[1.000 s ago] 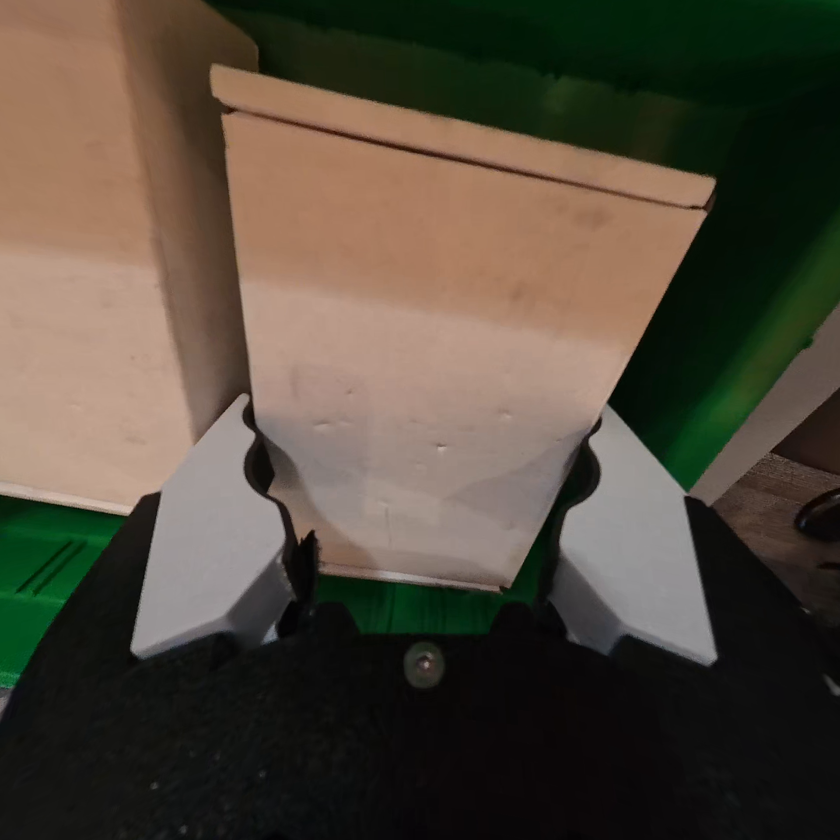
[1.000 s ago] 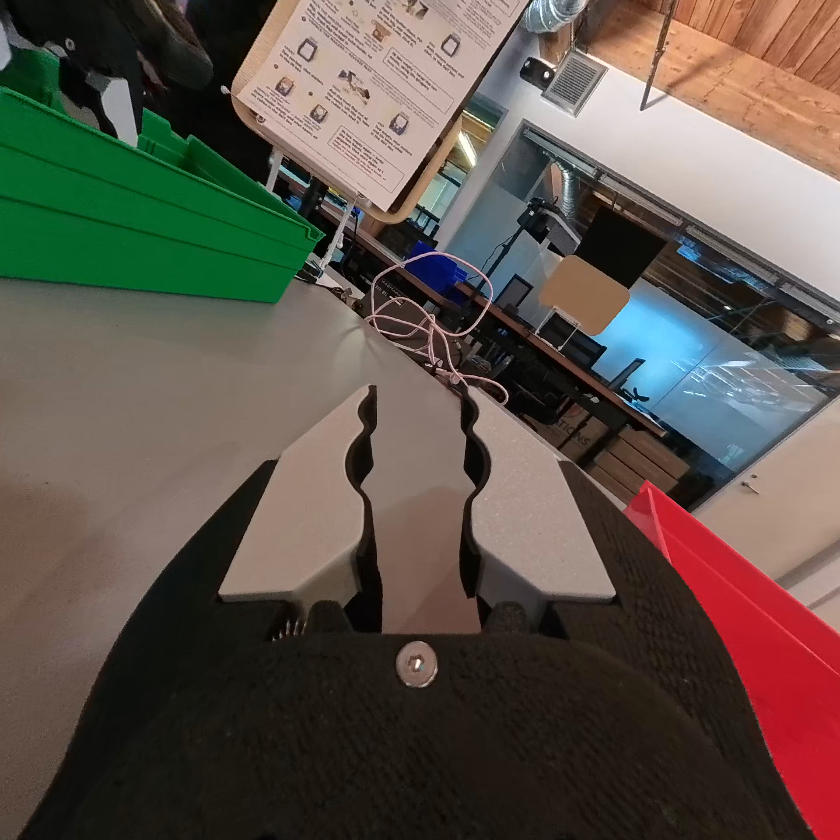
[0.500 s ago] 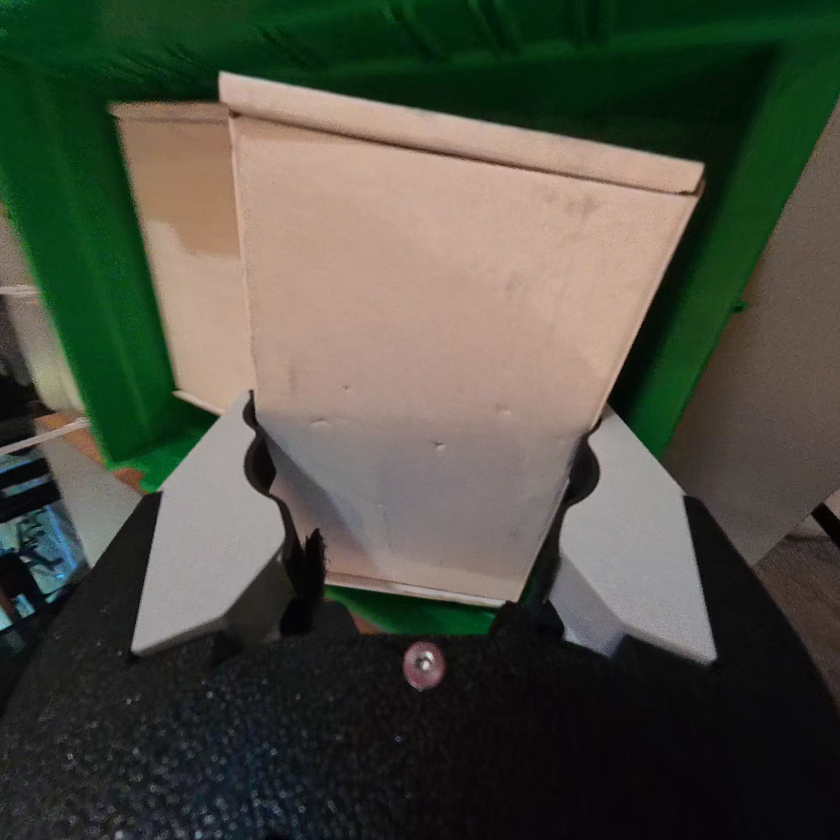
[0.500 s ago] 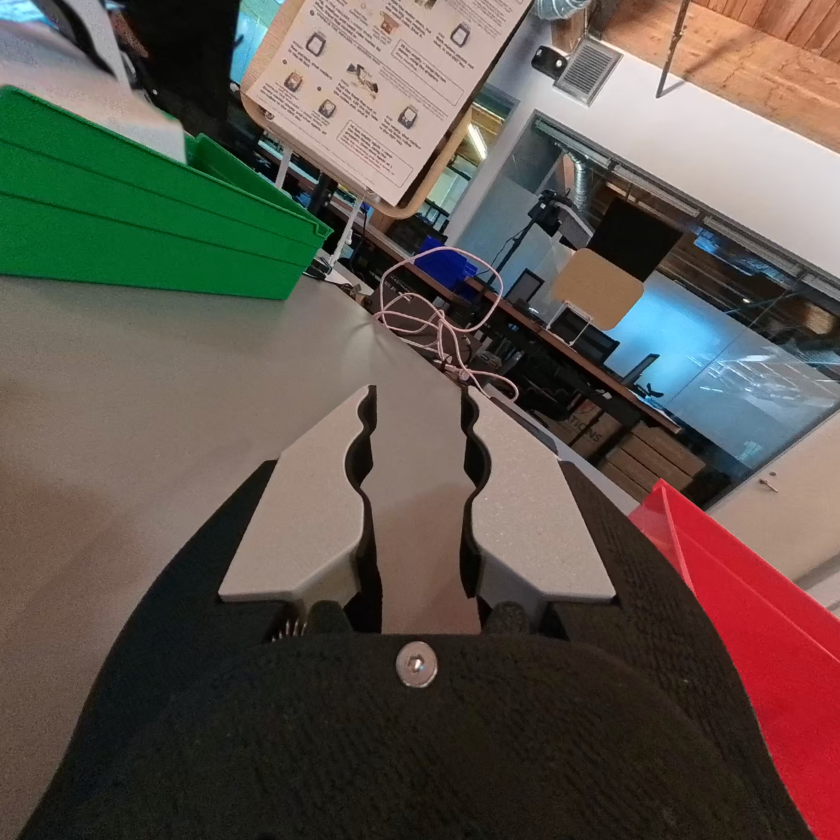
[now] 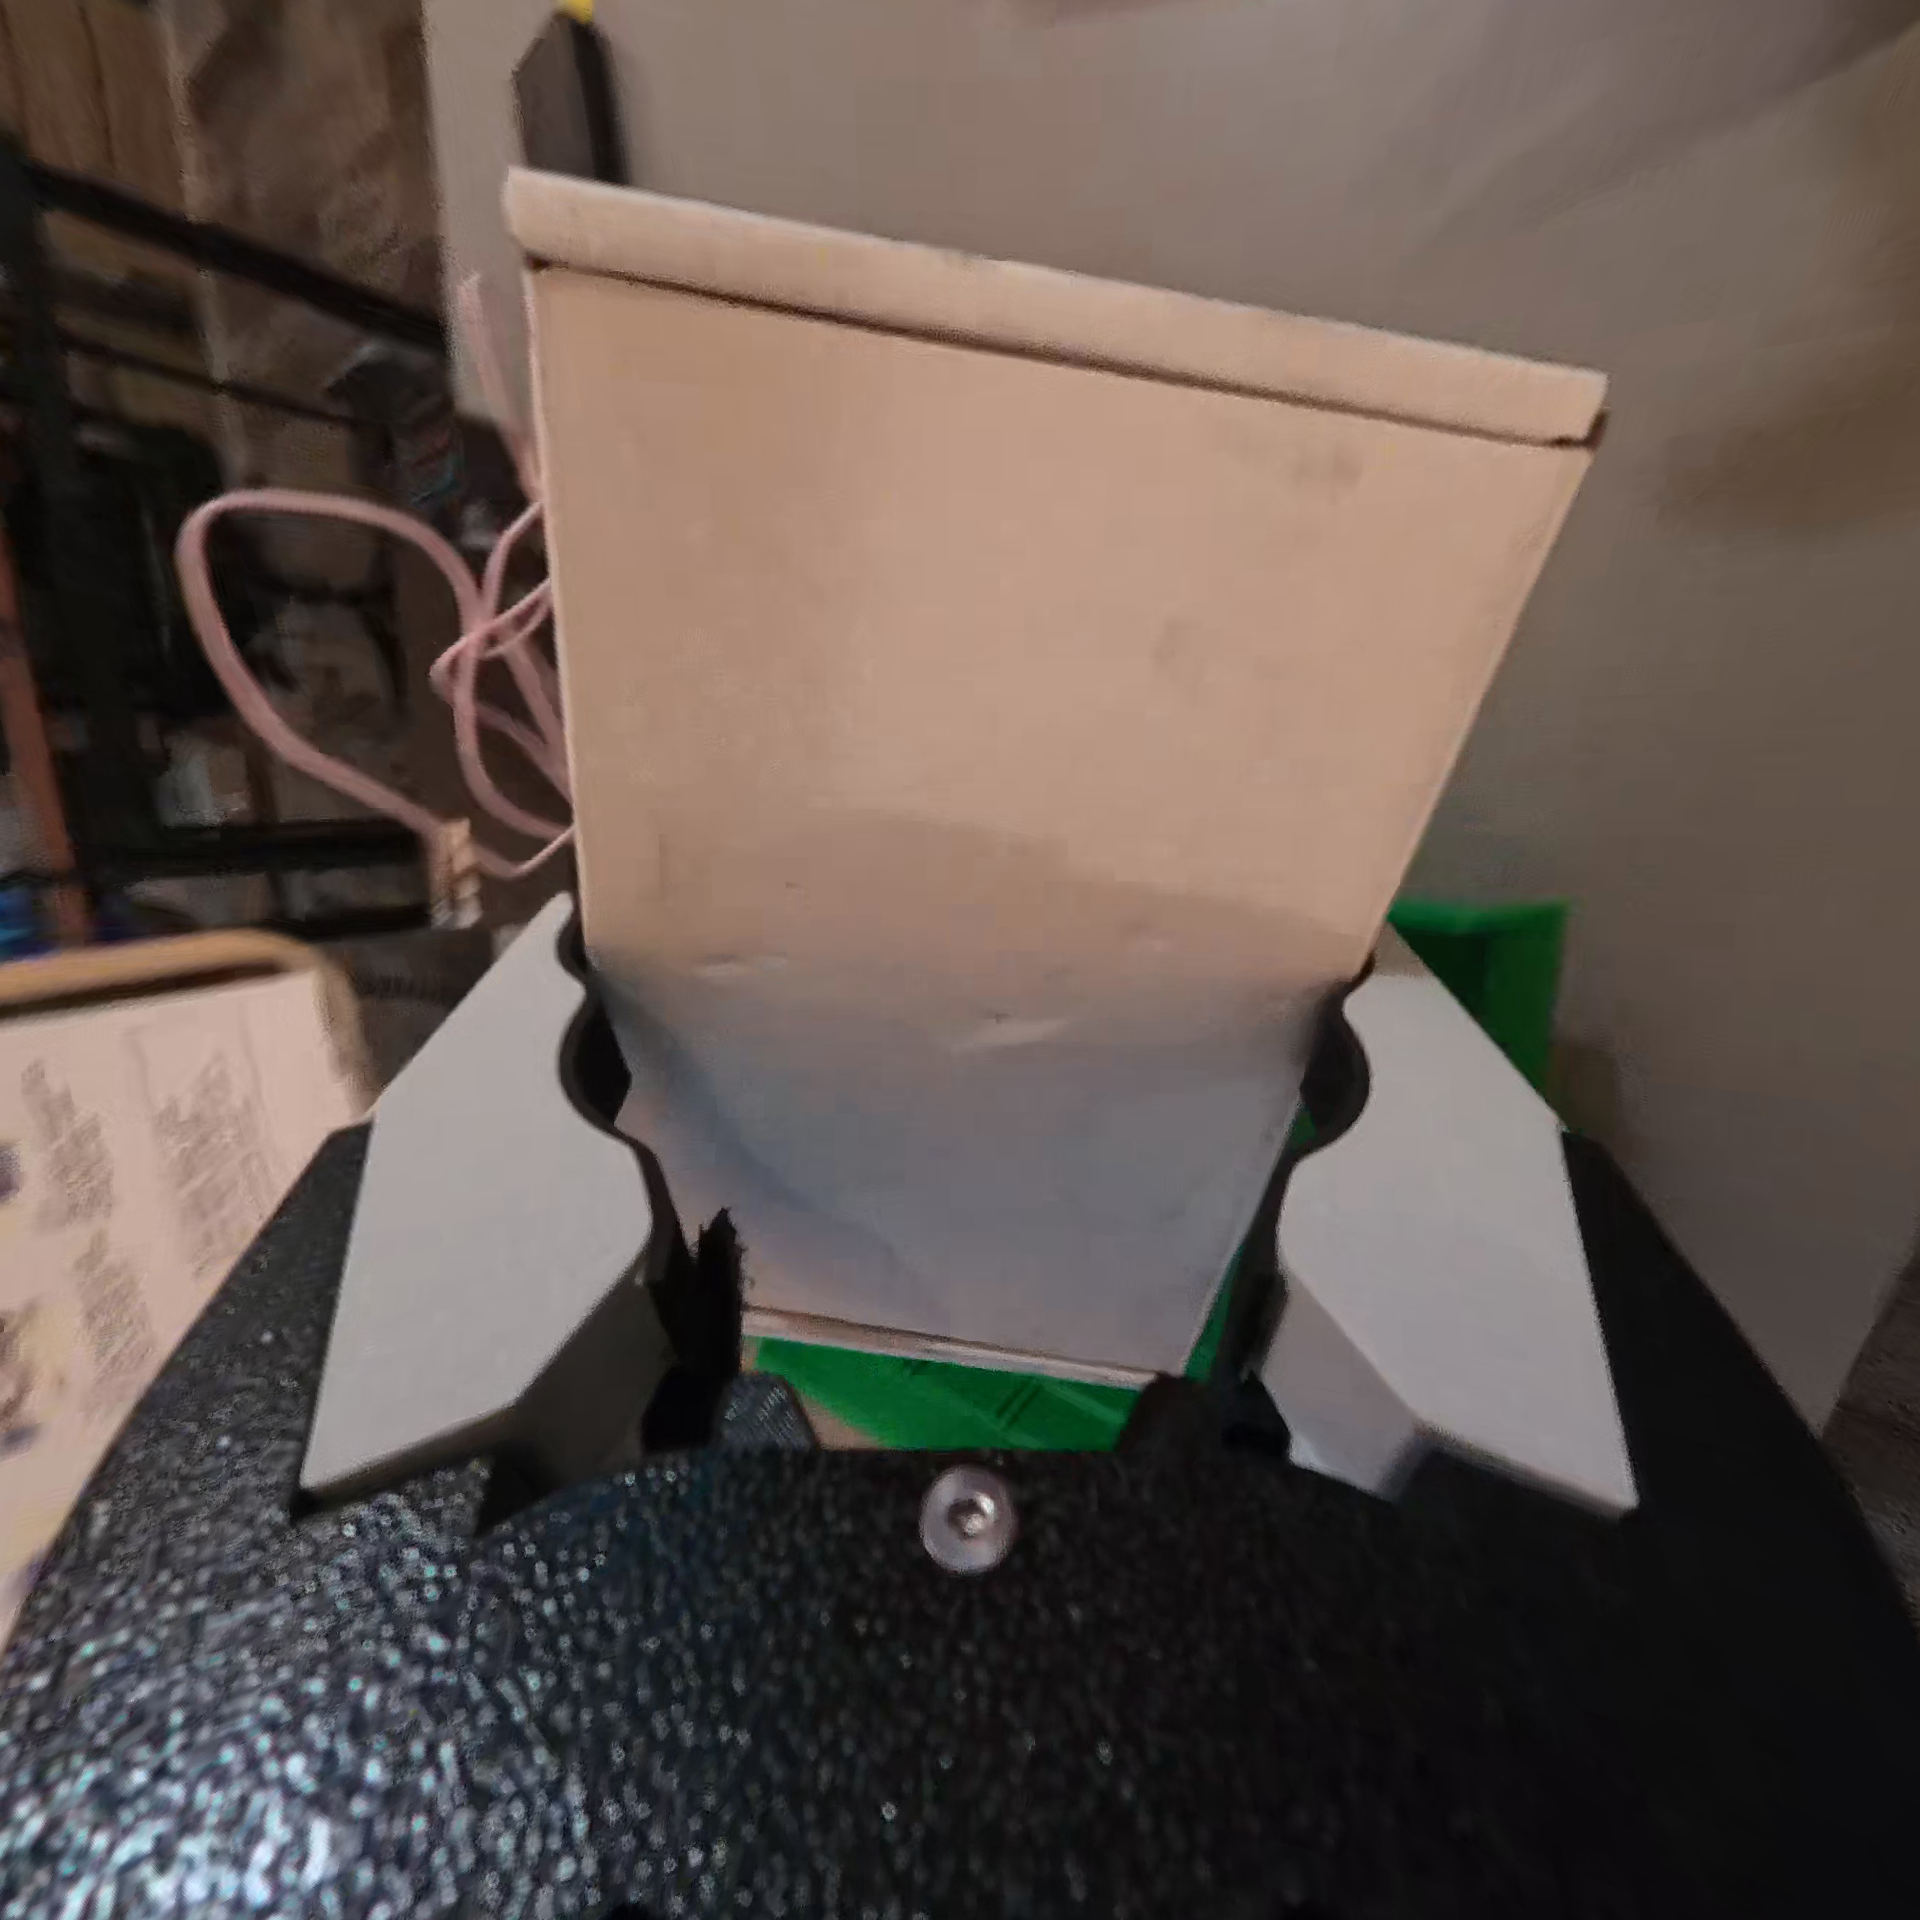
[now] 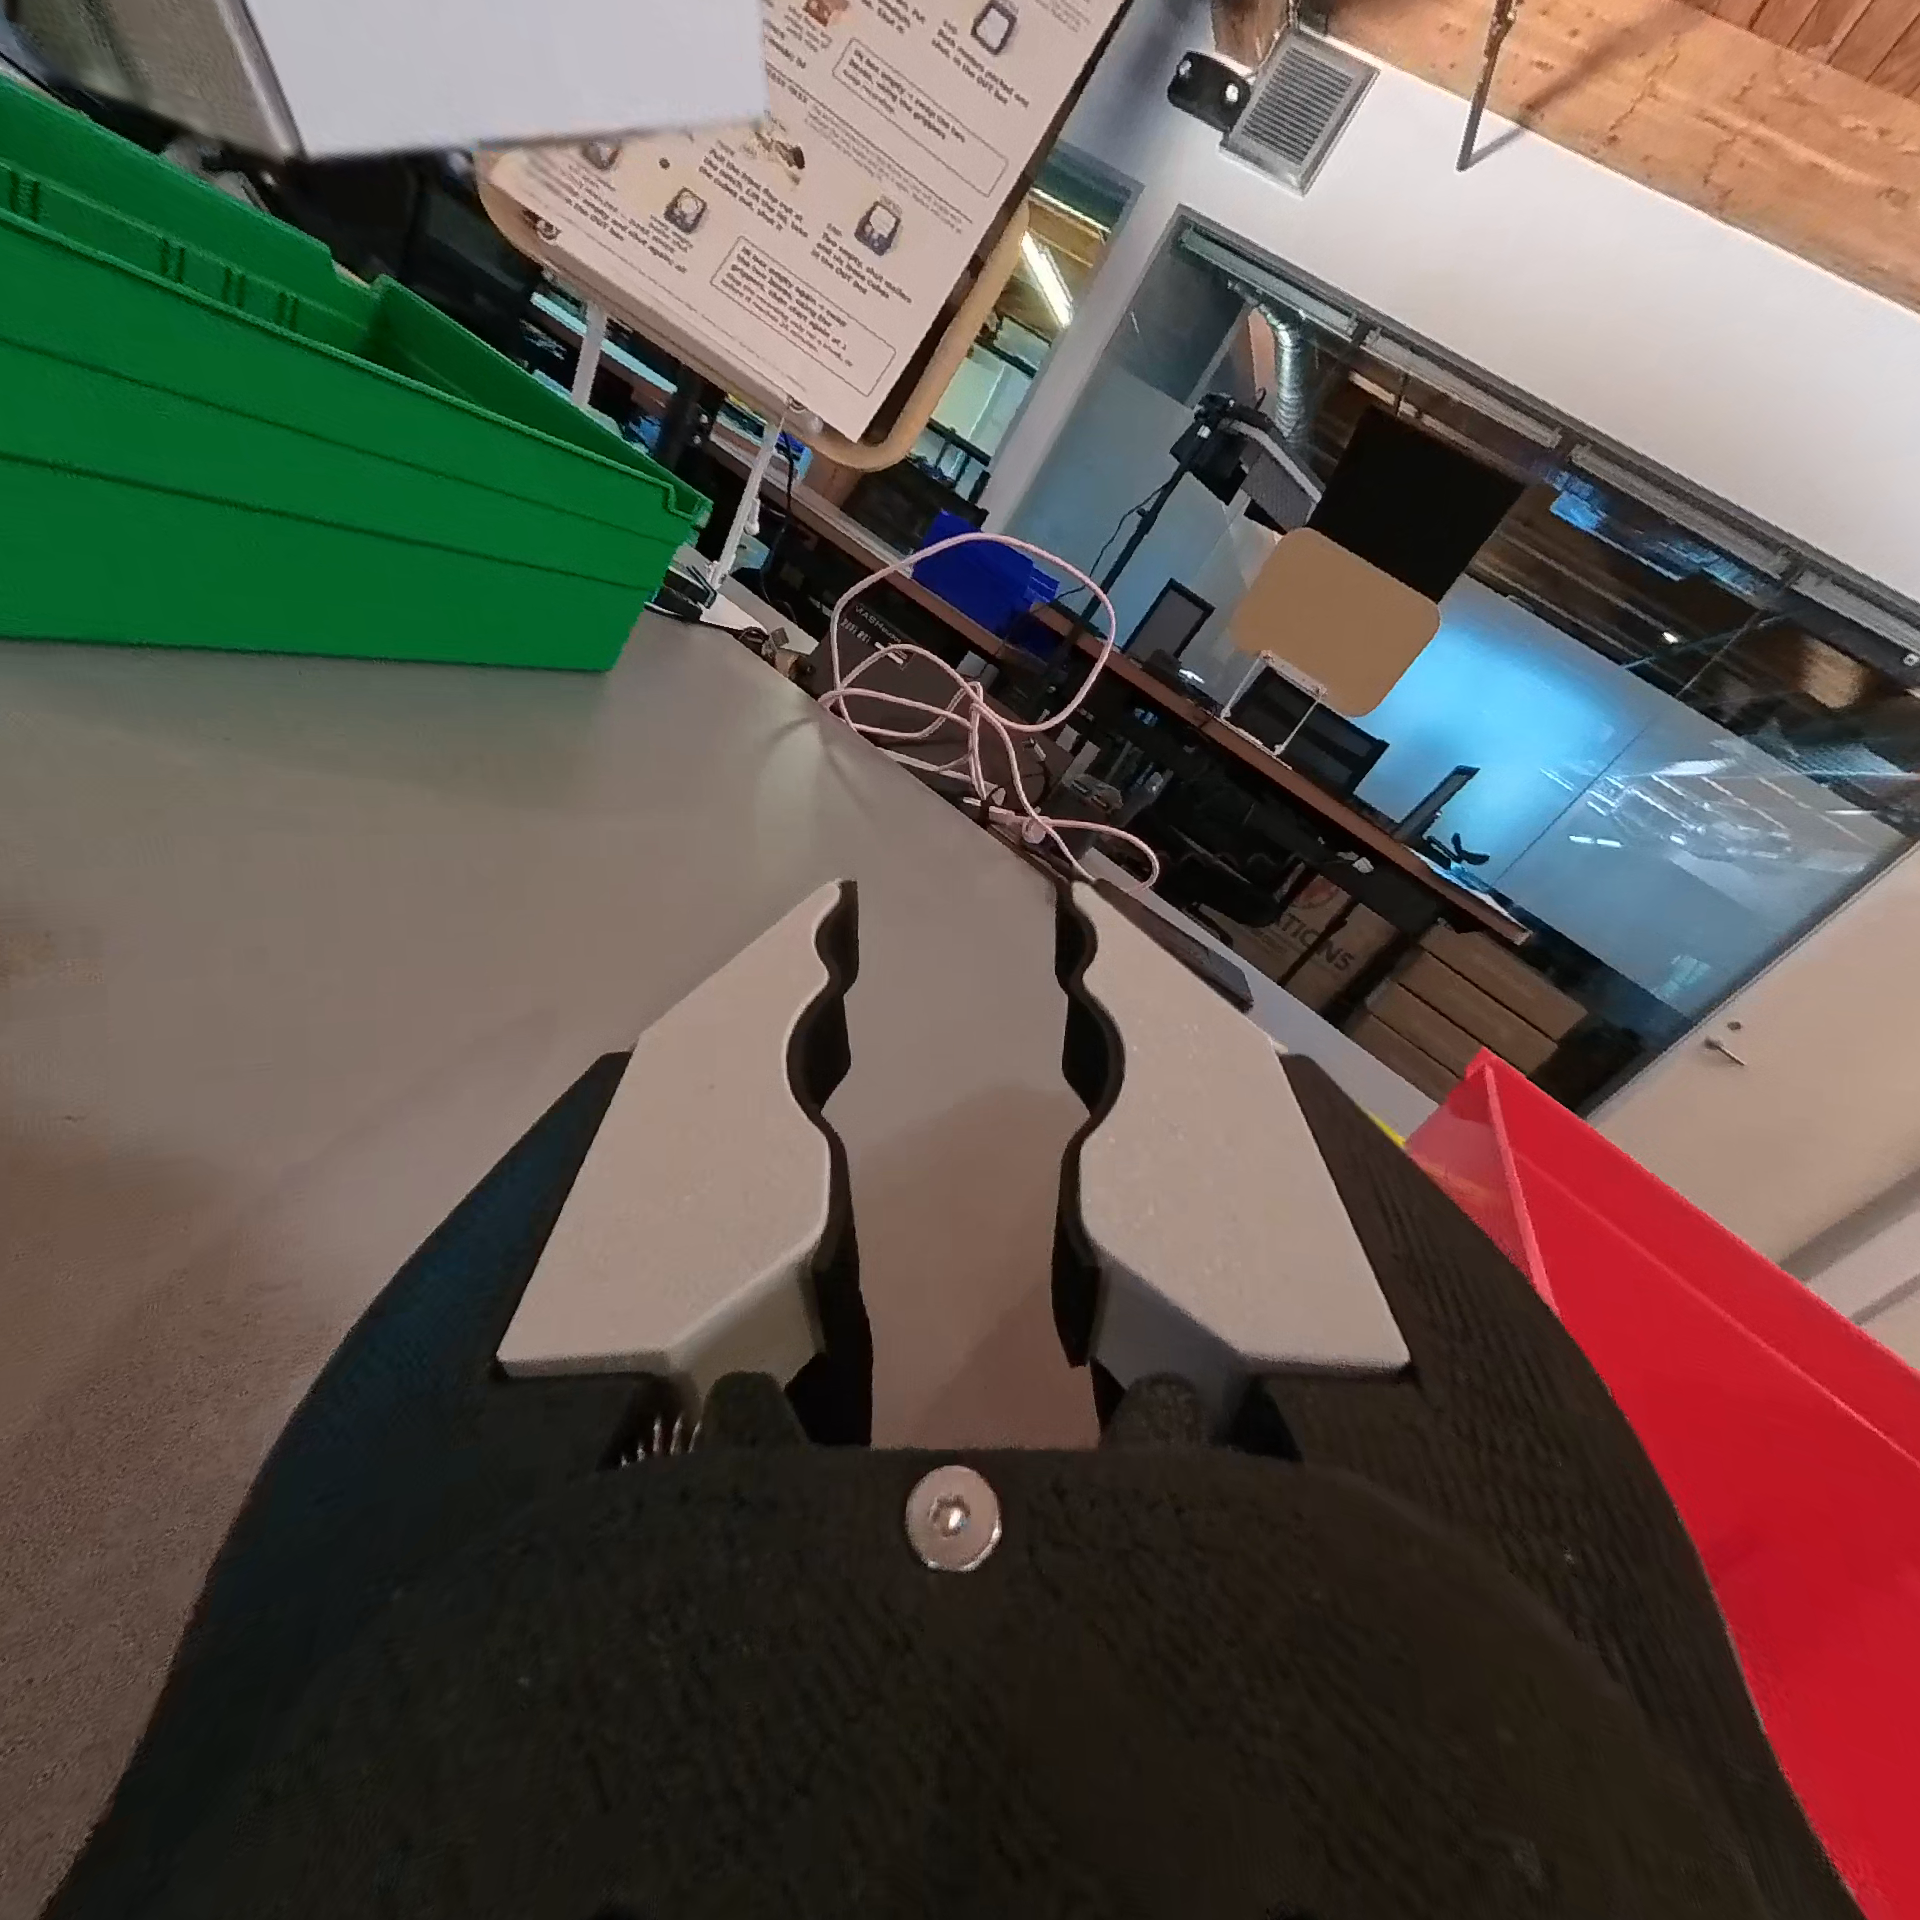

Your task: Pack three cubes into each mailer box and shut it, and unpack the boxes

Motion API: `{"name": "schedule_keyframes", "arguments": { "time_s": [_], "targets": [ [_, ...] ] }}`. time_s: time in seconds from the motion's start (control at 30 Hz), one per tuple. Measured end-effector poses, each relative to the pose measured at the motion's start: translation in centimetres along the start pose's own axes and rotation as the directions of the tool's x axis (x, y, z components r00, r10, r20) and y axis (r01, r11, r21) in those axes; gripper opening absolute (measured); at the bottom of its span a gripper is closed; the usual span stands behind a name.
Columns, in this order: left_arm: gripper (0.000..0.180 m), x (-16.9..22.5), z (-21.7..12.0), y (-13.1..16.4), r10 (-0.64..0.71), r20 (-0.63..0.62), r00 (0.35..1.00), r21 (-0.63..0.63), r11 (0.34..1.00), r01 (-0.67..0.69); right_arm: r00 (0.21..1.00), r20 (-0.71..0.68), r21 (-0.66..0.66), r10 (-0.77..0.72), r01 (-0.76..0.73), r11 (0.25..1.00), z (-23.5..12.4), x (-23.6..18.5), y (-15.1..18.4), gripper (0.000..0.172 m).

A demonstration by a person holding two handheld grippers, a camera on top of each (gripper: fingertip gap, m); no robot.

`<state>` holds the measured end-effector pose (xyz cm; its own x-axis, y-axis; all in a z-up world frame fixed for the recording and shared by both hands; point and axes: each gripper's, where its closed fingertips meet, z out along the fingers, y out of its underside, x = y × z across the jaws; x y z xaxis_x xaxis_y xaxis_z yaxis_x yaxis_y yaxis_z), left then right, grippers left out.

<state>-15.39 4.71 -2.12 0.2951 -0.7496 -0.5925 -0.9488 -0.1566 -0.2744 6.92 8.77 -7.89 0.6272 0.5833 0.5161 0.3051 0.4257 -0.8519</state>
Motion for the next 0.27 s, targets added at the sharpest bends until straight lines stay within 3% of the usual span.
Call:
{"name": "schedule_keyframes", "arguments": {
  "time_s": [0.13, 0.27],
  "targets": [
    [0.133, 3.9, 3.4, -6.5, -0.012, -0.315, 0.949, 0.052, 0.998, 0.03, 0.998, -0.016, -0.105, 0.052, -0.054, 0.993, 0.2, 0.8, 1.8, 0.037],
    [0.132, 6.0, 8.1, -9.9, -0.01, -0.438, 0.899, -0.02, 1.0, 0.002, 0.992, -0.117, -0.202, 0.055, -0.077, 0.976, -0.2, 3.3, 3.9, 0.029]
  ]
}}
